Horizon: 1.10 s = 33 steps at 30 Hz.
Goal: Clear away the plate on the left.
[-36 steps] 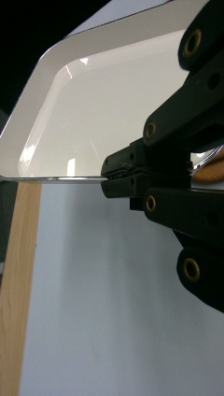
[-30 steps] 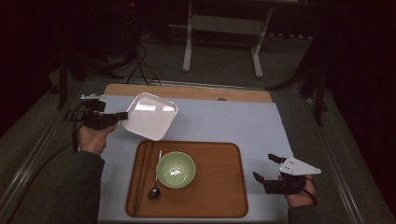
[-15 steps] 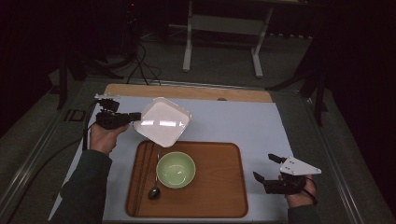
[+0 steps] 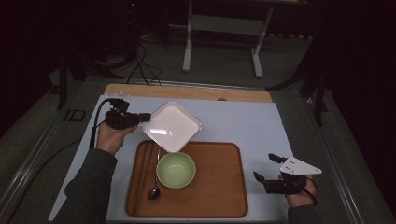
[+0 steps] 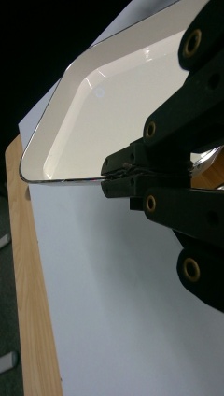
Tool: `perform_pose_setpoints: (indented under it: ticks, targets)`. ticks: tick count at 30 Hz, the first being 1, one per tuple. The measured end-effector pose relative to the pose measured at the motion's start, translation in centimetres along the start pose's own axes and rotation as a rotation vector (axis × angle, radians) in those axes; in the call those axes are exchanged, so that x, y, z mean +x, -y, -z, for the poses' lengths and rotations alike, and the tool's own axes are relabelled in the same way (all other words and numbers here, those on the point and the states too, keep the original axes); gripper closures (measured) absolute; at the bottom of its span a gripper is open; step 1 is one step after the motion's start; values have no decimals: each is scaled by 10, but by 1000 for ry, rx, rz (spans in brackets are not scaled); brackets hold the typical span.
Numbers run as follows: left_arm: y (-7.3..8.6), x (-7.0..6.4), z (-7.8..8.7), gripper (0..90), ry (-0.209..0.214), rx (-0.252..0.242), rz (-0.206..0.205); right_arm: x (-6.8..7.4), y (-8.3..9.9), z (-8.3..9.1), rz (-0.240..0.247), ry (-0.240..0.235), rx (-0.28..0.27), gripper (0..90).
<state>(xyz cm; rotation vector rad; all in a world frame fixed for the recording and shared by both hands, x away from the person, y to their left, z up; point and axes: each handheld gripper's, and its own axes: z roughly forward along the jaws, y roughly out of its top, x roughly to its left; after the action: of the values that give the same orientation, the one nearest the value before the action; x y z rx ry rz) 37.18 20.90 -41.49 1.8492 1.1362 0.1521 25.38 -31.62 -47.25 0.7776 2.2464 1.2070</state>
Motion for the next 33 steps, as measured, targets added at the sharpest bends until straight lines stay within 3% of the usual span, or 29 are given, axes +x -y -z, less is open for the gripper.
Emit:
perform_pose_setpoints:
  ticks: [33]
  targets:
    - [-13,-49,-29,895,139,82,-186,-1,0,1,-2,6,-6,141]
